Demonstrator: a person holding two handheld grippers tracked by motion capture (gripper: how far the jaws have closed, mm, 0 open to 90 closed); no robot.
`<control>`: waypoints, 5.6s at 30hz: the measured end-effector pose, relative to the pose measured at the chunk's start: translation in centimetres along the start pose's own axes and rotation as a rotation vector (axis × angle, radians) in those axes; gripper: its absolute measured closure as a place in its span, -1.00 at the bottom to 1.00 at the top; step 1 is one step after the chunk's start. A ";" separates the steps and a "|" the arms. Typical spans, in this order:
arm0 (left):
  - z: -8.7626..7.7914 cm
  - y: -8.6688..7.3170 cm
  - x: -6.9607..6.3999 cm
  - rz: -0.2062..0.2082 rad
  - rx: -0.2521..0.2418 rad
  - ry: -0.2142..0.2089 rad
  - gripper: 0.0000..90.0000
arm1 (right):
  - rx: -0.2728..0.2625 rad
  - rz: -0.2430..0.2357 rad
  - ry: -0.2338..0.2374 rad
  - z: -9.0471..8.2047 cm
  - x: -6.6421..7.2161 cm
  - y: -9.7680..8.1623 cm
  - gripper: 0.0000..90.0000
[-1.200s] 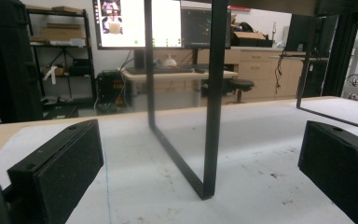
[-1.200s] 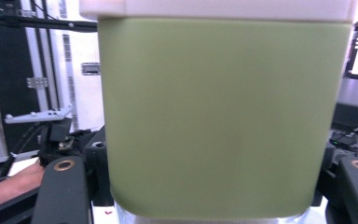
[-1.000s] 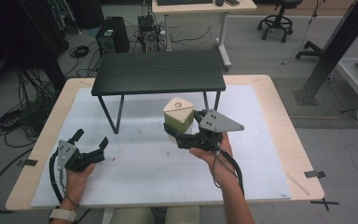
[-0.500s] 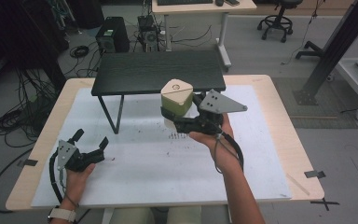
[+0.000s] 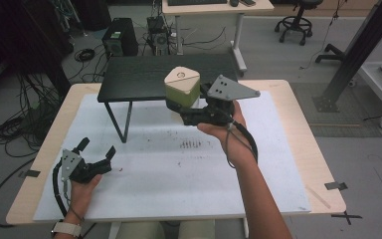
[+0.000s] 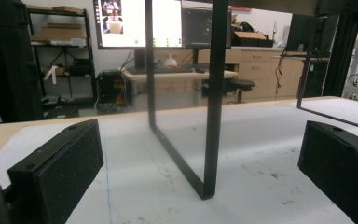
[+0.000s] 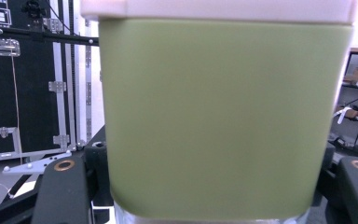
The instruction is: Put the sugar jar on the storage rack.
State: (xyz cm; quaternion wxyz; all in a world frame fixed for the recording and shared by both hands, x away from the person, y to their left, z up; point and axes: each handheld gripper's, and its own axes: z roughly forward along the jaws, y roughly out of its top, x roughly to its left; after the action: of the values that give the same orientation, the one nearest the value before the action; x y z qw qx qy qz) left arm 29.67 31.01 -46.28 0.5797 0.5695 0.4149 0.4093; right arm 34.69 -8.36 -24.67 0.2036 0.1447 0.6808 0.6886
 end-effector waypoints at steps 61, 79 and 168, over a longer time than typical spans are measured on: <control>0.0 0.0 0.0 0.001 0.001 0.007 -0.99 | 0.024 0.010 0.022 14.6 -5.2 1.9 -0.33; 0.0 0.0 0.0 0.001 0.001 0.006 -1.00 | 0.037 0.045 -0.023 17.9 -6.4 0.2 -0.33; 0.0 0.0 0.0 0.000 0.001 0.007 -1.00 | -0.004 0.078 -0.089 21.0 -8.3 -3.3 -0.33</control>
State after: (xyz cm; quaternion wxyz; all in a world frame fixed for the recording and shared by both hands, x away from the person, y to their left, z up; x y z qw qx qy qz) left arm 29.62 30.97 -46.29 0.5778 0.5683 0.4171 0.4112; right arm 52.29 6.10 -26.63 0.2070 0.2014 0.6636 0.6901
